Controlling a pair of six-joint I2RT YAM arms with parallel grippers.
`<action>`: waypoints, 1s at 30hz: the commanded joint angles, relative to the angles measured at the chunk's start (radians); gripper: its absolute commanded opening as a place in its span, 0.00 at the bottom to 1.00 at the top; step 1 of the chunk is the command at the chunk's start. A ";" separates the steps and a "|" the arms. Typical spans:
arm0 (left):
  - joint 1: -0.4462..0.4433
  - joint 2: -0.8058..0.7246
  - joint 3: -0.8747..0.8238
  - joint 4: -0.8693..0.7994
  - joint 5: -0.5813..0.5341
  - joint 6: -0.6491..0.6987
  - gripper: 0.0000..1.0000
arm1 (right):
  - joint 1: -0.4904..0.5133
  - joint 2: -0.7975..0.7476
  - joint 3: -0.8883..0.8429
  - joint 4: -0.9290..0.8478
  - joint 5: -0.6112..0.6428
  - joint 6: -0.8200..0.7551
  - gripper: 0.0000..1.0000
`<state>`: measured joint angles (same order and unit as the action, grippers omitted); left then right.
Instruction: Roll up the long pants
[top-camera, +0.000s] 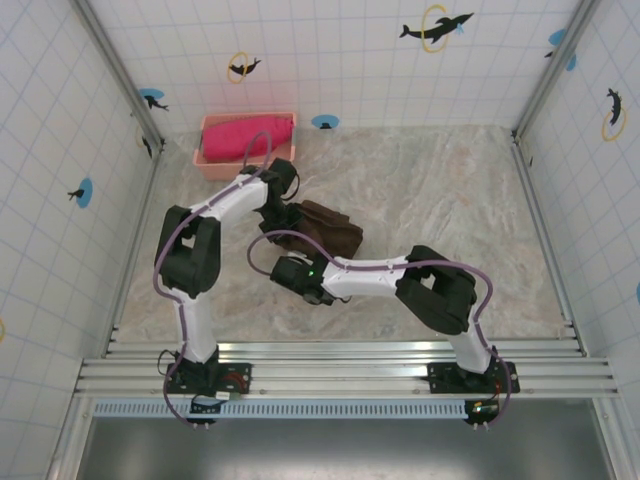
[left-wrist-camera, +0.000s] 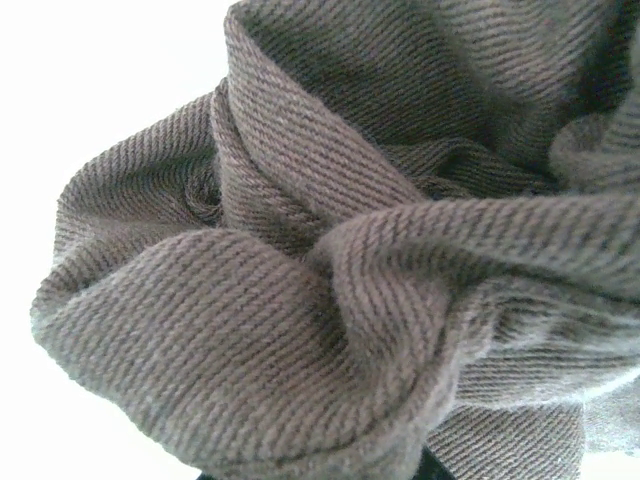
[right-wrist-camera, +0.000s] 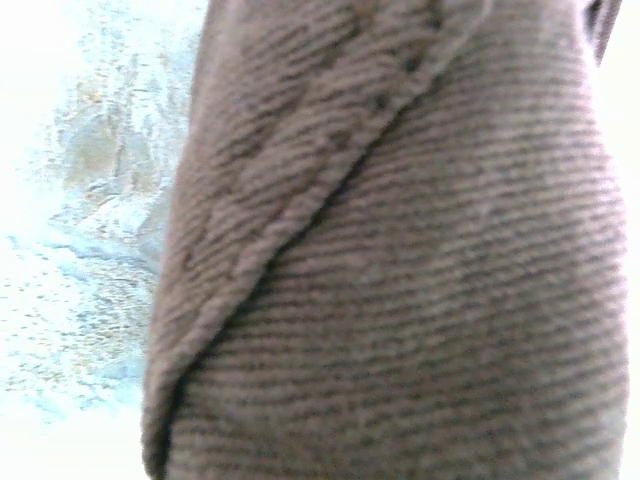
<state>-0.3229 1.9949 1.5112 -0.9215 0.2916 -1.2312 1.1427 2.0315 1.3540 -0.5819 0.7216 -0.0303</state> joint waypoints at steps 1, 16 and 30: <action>-0.028 -0.018 -0.114 0.129 0.065 0.058 0.29 | -0.053 -0.049 -0.035 0.047 -0.283 -0.006 0.00; -0.025 -0.411 -0.462 0.431 -0.218 0.164 0.98 | -0.359 0.096 -0.072 -0.047 -0.954 0.041 0.00; -0.011 -0.593 -0.693 0.787 -0.184 0.127 0.97 | -0.382 0.188 -0.017 -0.156 -1.049 0.043 0.00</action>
<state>-0.3347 1.3975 0.8810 -0.2623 0.0734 -1.0752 0.7620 2.0422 1.4281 -0.5392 -0.2096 -0.0063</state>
